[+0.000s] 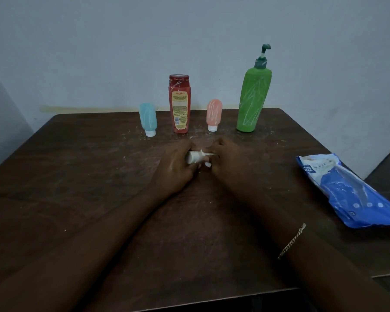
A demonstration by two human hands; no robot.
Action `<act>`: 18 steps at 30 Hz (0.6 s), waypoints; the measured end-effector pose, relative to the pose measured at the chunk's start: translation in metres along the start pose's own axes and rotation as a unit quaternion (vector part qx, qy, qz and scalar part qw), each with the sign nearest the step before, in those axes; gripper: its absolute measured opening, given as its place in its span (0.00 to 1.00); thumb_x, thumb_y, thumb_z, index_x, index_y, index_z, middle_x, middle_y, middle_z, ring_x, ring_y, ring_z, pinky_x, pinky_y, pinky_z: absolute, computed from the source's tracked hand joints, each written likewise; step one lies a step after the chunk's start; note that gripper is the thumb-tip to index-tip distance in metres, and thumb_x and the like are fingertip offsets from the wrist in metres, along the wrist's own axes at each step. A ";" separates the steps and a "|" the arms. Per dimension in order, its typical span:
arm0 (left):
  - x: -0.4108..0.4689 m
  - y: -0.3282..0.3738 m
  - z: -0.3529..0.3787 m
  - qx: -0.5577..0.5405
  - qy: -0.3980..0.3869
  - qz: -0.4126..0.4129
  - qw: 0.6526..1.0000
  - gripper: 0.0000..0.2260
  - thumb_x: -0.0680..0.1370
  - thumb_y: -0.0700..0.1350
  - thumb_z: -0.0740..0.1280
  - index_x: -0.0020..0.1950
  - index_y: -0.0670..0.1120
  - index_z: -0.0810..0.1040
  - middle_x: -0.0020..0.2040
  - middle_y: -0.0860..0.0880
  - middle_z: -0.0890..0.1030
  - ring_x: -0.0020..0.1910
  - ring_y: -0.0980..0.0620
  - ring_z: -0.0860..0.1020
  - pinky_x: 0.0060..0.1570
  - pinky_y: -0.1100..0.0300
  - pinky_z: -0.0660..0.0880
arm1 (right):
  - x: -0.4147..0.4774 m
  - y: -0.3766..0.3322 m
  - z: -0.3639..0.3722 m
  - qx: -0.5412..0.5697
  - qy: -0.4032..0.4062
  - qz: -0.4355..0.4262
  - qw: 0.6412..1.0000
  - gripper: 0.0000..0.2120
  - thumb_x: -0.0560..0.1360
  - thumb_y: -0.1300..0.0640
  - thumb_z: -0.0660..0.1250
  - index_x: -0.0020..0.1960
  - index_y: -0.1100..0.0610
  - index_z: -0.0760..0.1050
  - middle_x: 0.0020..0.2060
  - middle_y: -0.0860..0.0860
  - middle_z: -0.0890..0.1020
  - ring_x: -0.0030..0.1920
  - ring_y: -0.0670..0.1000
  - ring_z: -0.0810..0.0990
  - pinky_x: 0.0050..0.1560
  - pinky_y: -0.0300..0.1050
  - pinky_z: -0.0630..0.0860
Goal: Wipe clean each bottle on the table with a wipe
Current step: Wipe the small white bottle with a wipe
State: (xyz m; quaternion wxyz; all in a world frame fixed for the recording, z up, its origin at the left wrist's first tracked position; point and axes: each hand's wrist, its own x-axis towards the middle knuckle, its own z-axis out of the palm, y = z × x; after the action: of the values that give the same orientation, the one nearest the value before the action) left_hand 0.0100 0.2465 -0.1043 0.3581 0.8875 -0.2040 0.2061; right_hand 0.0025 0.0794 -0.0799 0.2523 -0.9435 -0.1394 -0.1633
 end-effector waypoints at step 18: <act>0.003 0.002 -0.005 -0.009 0.024 0.010 1.000 0.10 0.73 0.44 0.76 0.53 0.48 0.82 0.44 0.56 0.80 0.46 0.61 0.77 0.42 0.70 0.73 | 0.006 0.015 -0.009 0.035 0.041 0.004 0.999 0.14 0.71 0.58 0.73 0.57 0.53 0.83 0.47 0.49 0.81 0.47 0.48 0.77 0.45 0.36 0.64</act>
State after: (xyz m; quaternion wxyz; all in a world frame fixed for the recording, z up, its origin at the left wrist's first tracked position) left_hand 0.0101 0.2487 -0.0985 0.3689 0.8768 -0.2062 0.2293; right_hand 0.0110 0.0636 -0.0764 0.2917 -0.9271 -0.1305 -0.1959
